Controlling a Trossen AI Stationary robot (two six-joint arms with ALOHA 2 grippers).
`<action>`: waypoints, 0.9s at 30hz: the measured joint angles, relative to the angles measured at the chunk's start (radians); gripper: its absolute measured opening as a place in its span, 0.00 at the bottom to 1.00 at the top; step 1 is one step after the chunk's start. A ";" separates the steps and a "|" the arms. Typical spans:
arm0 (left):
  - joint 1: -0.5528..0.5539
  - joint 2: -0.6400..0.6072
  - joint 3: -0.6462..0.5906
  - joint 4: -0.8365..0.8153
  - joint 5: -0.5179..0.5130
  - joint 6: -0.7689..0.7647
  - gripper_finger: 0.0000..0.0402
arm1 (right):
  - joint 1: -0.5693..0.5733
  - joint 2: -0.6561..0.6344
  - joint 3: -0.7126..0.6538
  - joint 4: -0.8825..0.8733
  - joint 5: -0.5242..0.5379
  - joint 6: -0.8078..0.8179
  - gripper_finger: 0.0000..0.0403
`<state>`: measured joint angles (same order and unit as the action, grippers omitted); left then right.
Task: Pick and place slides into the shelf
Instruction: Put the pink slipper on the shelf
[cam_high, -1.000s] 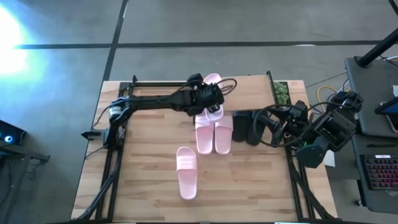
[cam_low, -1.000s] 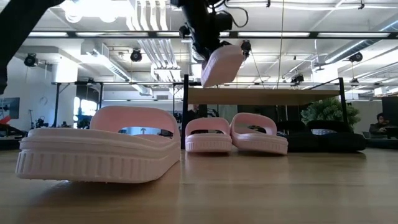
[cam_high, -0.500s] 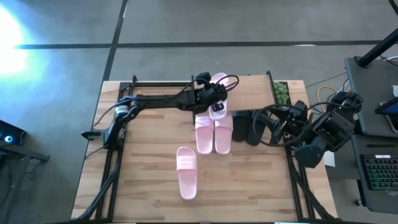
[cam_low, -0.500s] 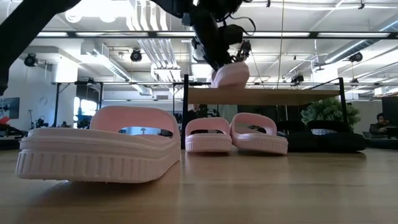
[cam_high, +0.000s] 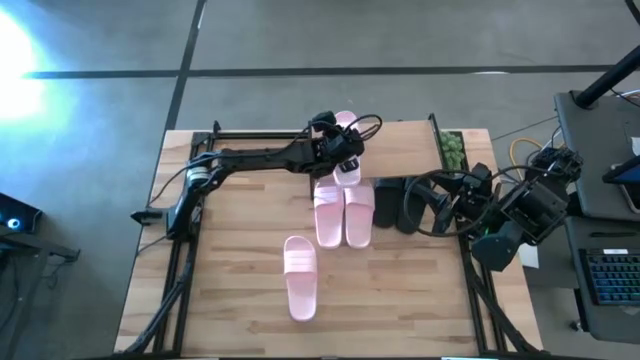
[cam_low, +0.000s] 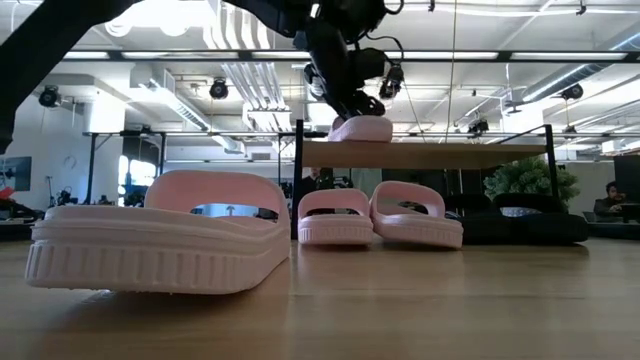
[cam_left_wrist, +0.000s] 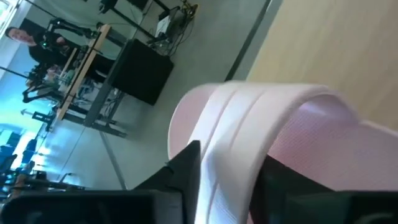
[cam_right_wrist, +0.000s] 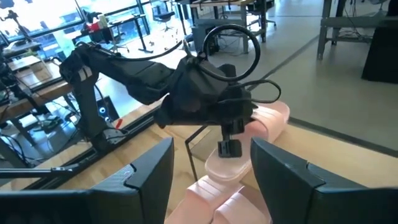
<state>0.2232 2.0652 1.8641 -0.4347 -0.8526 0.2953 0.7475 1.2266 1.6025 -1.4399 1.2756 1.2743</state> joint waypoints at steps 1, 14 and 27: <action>-0.001 0.000 0.000 0.000 0.001 0.000 0.26 | 0.000 0.000 0.000 0.000 -0.001 0.000 0.50; -0.103 -0.061 0.034 -0.020 0.069 0.000 0.38 | 0.000 0.000 -0.001 -0.030 -0.052 0.009 0.50; -0.470 -0.330 -0.114 -0.707 0.152 -0.187 0.38 | 0.000 0.000 -0.002 -0.071 -0.079 0.008 0.50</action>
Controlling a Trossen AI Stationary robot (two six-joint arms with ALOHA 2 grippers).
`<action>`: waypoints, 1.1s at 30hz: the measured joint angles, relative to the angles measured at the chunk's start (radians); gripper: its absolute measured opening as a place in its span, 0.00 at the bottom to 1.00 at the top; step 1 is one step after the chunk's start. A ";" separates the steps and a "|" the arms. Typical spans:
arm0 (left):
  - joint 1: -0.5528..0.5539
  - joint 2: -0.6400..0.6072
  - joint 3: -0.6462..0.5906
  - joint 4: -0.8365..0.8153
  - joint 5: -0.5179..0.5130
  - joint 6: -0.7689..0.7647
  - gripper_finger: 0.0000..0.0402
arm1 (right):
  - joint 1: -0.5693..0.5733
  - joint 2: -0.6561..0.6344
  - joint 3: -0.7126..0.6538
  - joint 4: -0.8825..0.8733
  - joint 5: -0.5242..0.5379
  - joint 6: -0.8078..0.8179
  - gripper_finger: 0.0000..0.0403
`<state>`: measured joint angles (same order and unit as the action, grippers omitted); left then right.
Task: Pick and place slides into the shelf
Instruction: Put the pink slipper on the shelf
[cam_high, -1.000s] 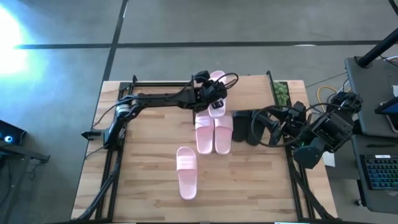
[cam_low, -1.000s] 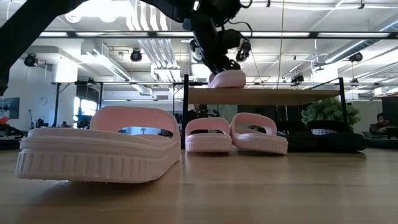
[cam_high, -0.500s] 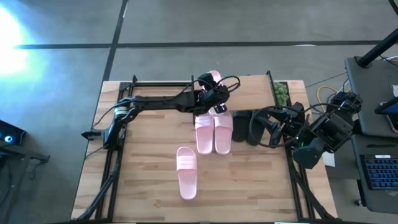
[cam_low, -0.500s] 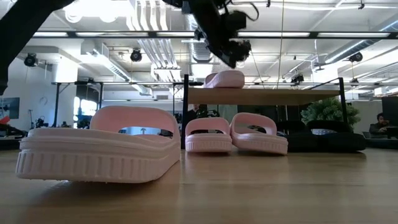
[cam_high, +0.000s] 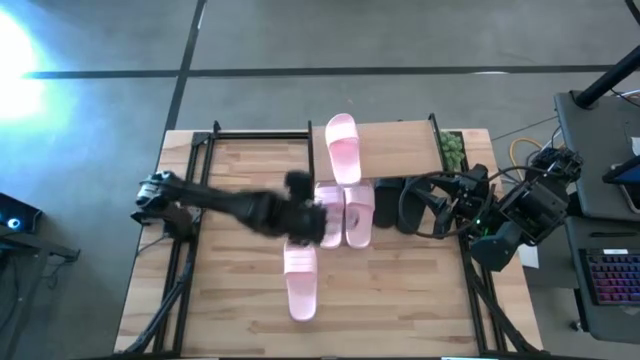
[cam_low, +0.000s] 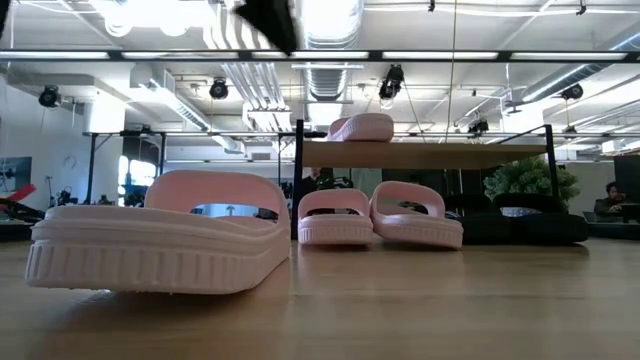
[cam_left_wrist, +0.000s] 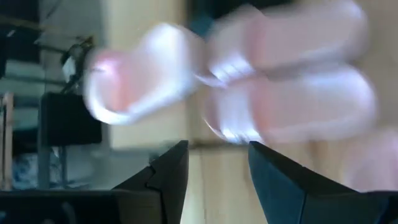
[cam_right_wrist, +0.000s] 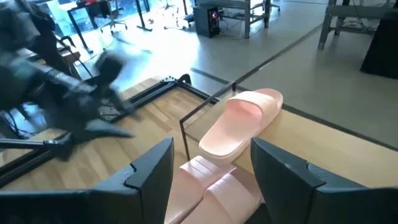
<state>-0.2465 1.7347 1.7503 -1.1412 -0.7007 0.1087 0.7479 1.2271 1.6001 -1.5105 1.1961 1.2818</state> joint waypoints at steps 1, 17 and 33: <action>-0.036 -0.015 -0.041 -0.013 0.011 -0.006 0.38 | 0.000 0.000 0.000 0.000 0.000 0.000 0.50; -0.387 -0.056 -0.397 0.084 0.187 -0.784 0.38 | 0.004 0.123 -0.002 0.008 -0.241 0.038 0.50; -0.371 -0.160 -0.685 0.329 0.323 -1.006 0.25 | 0.026 0.451 -0.002 0.136 -0.385 0.102 0.50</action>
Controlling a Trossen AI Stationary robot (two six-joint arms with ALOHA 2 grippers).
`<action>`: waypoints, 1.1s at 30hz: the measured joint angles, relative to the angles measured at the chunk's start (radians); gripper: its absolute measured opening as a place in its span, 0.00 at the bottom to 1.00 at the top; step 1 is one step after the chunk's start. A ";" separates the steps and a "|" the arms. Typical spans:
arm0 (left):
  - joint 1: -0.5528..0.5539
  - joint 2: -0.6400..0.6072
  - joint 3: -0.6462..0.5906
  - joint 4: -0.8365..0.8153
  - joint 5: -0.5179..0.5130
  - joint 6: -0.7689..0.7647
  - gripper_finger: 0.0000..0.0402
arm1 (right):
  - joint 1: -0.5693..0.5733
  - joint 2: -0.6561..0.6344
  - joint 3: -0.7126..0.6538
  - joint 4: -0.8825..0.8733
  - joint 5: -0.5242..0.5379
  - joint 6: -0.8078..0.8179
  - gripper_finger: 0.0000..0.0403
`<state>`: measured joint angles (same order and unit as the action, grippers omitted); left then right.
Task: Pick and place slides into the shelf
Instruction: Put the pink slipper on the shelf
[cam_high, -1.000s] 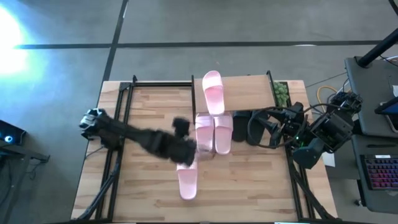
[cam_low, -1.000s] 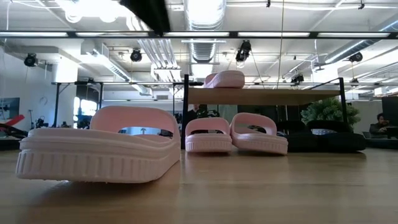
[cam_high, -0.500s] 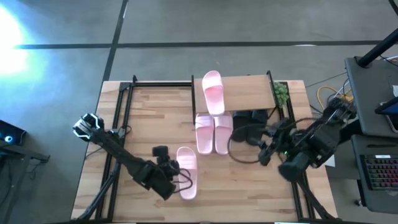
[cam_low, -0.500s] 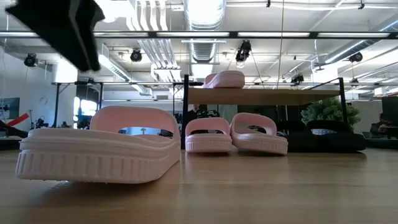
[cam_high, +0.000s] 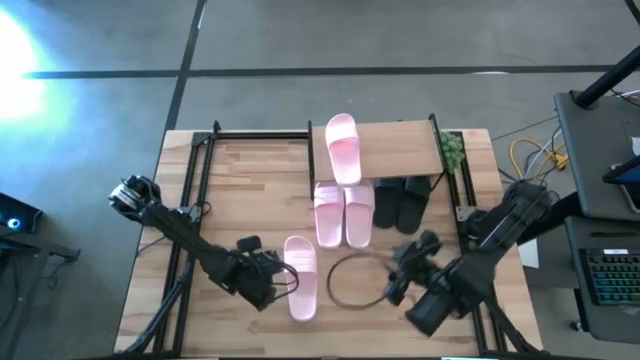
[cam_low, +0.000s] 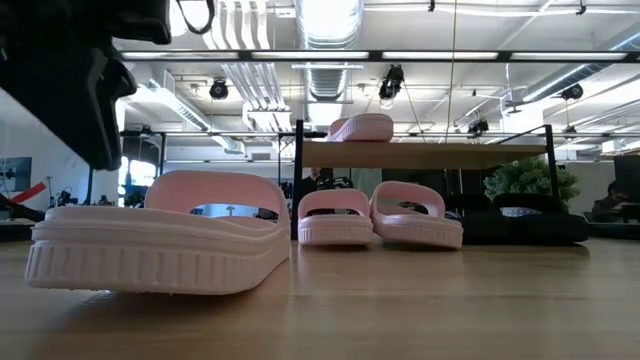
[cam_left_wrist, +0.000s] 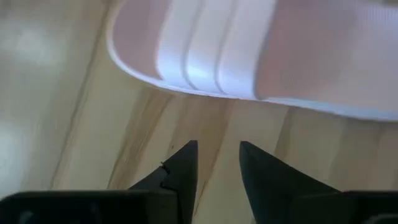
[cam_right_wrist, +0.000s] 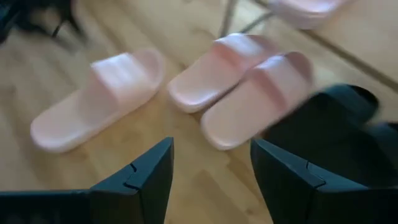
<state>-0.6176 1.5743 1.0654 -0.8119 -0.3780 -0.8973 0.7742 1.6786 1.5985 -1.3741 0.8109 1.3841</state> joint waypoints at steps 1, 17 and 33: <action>-0.002 -0.023 -0.015 0.008 -0.007 -0.025 0.25 | 0.000 0.025 0.000 0.046 -0.001 -0.044 0.50; -0.136 -0.545 -0.290 0.182 -0.339 -0.360 0.22 | -0.208 0.244 0.000 0.675 -0.174 -0.563 0.50; -0.172 -0.788 -0.398 0.176 -0.311 -0.090 0.22 | -0.256 0.451 0.043 0.786 -0.206 -0.722 0.50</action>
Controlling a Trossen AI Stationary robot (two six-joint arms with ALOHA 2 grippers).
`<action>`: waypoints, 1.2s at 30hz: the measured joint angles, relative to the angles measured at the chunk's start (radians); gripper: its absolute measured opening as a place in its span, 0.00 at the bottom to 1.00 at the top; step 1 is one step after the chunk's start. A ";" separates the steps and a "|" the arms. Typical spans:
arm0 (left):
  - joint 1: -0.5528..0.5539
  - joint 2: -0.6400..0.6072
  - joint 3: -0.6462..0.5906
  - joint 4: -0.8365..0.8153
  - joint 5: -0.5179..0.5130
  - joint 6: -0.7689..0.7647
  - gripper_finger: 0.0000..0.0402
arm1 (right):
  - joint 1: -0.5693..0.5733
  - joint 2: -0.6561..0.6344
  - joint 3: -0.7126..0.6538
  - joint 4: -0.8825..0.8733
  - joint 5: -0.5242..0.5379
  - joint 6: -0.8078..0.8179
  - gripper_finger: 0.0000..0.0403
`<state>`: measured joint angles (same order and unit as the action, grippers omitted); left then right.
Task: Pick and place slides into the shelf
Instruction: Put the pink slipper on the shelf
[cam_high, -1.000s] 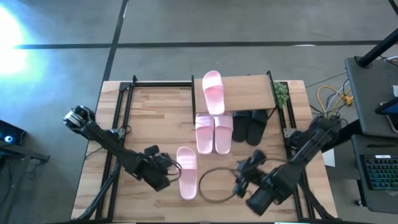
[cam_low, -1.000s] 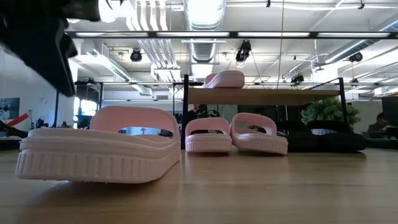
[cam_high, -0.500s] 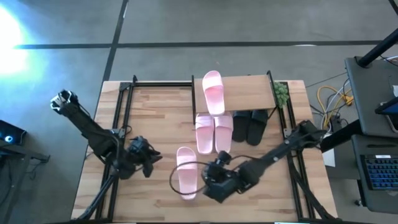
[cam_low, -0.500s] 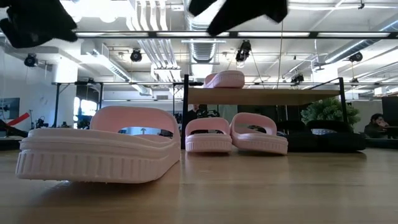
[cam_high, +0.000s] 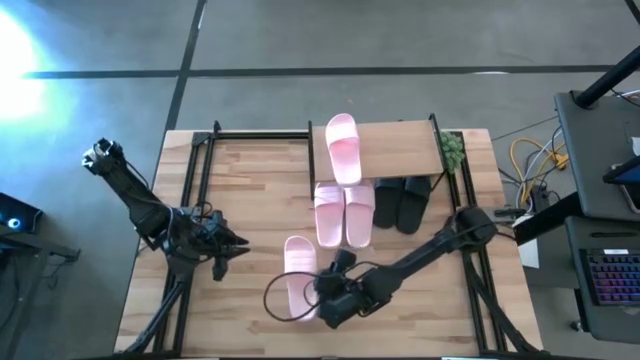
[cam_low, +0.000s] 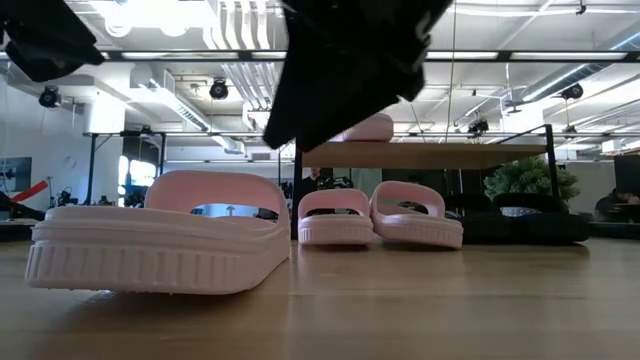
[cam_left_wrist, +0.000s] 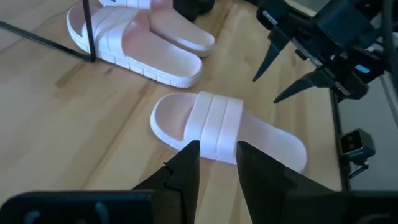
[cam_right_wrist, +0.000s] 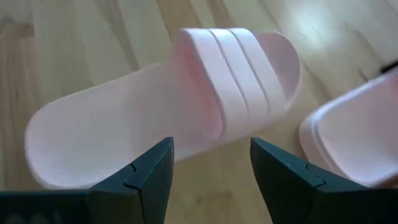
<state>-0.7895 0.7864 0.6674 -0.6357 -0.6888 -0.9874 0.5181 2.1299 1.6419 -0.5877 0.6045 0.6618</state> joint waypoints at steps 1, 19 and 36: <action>0.000 -0.007 -0.010 -0.001 0.000 0.001 0.22 | -0.002 0.013 0.016 0.001 0.004 -0.027 0.50; 0.000 -0.051 -0.053 -0.001 0.010 0.053 0.22 | -0.098 0.280 0.383 -0.255 0.108 -0.194 0.50; 0.000 -0.069 -0.053 -0.001 0.013 0.079 0.22 | -0.152 0.292 0.460 -0.283 -0.003 -0.218 0.17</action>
<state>-0.7891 0.7177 0.6147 -0.6369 -0.6762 -0.9087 0.3662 2.4214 2.1024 -0.8712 0.6018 0.4442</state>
